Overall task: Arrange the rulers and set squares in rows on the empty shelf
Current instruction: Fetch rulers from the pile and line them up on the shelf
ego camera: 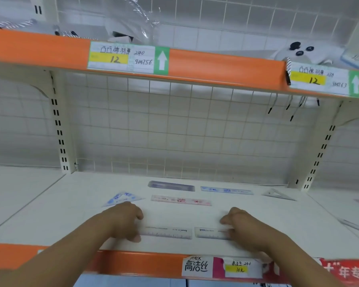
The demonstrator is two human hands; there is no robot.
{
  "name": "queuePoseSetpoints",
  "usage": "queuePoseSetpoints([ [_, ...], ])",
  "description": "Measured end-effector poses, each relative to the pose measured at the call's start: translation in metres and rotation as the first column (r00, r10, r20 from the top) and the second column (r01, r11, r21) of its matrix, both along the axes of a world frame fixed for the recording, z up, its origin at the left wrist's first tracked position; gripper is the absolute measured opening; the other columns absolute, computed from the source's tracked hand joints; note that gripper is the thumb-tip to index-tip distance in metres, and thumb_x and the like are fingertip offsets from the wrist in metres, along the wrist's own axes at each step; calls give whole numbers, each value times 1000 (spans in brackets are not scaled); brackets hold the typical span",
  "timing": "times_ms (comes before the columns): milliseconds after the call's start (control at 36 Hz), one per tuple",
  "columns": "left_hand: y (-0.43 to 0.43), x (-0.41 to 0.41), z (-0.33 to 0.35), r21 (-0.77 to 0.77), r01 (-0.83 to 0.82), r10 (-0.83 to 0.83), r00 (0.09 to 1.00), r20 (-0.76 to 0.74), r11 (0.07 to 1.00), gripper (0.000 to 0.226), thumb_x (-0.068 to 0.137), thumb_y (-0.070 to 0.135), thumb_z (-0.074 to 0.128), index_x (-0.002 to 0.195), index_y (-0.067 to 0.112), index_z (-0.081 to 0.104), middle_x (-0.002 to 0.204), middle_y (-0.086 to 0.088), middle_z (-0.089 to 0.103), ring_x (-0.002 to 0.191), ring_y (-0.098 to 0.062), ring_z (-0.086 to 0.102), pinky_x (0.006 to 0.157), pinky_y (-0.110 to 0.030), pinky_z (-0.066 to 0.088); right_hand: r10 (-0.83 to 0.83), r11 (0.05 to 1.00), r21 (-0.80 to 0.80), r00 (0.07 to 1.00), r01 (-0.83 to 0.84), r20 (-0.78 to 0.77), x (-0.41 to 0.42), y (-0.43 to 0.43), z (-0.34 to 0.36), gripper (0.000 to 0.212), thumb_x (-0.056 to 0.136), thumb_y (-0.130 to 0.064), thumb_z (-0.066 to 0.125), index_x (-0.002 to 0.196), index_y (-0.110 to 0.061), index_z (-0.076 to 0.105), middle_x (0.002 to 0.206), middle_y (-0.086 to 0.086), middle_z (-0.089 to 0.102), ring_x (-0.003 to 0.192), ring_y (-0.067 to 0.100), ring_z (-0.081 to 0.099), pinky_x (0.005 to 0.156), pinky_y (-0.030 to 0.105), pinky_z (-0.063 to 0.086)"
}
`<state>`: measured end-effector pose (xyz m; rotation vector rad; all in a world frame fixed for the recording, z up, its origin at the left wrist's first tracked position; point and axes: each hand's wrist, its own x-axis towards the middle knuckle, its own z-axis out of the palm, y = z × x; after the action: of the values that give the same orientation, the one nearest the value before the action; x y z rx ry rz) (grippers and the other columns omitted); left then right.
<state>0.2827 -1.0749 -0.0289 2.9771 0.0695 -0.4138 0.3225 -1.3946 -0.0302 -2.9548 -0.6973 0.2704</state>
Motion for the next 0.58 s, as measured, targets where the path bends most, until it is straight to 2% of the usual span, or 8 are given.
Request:
queuePoseSetpoints([
  [56, 4, -2, 1, 71, -5, 8, 999, -34, 997, 58, 79, 42, 70, 130, 22, 52, 127, 1, 50, 117, -15, 51, 97, -25, 43, 17, 999, 40, 1000, -17, 4, 3, 7, 1, 39, 98, -18, 43, 137, -20, 47, 125, 3, 42, 116, 17, 42, 97, 23, 34],
  [111, 10, -5, 3, 149, -20, 26, 999, -39, 989, 49, 78, 49, 67, 116, 19, 58, 116, 0, 57, 109, -16, 55, 87, -22, 44, 33, 997, 67, 999, -34, 9, 5, 14, 1, 41, 99, -19, 43, 139, -21, 45, 129, 2, 42, 122, 18, 41, 101, 24, 34],
  [167, 19, -9, 3, 183, -78, 89, 995, -54, 980, 54, 76, 56, 66, 114, 18, 59, 114, 1, 60, 100, -15, 58, 83, -23, 45, 53, 996, 77, 998, -54, 14, 6, 21, 0, 41, 99, -20, 43, 140, -21, 45, 131, 2, 41, 125, 18, 40, 103, 25, 33],
  [250, 32, -15, 0, 203, -148, 164, 984, -67, 968, 62, 74, 64, 63, 115, 18, 59, 114, 1, 61, 90, -14, 54, 87, -25, 47, 77, 993, 90, 997, -79, 20, 8, 32, -3, 40, 99, -20, 43, 139, -21, 45, 133, 2, 41, 126, 17, 39, 104, 25, 33],
  [389, 35, -19, -10, 228, -175, 190, 981, -45, 958, 67, 75, 68, 56, 121, 19, 56, 121, 0, 59, 108, -17, 57, 92, -28, 47, 122, 985, 115, 992, -126, 36, 7, 53, -5, 39, 98, -25, 47, 136, -21, 49, 131, 2, 43, 122, 18, 42, 102, 25, 35],
  [583, 37, -24, -18, 205, -209, 214, 977, -1, 956, 66, 74, 68, 54, 122, 23, 55, 120, 0, 58, 109, -20, 56, 91, -30, 47, 211, 967, 133, 976, -216, 51, -5, 89, -6, 42, 95, -38, 52, 134, -21, 51, 130, 1, 46, 122, 16, 43, 101, 28, 37],
])
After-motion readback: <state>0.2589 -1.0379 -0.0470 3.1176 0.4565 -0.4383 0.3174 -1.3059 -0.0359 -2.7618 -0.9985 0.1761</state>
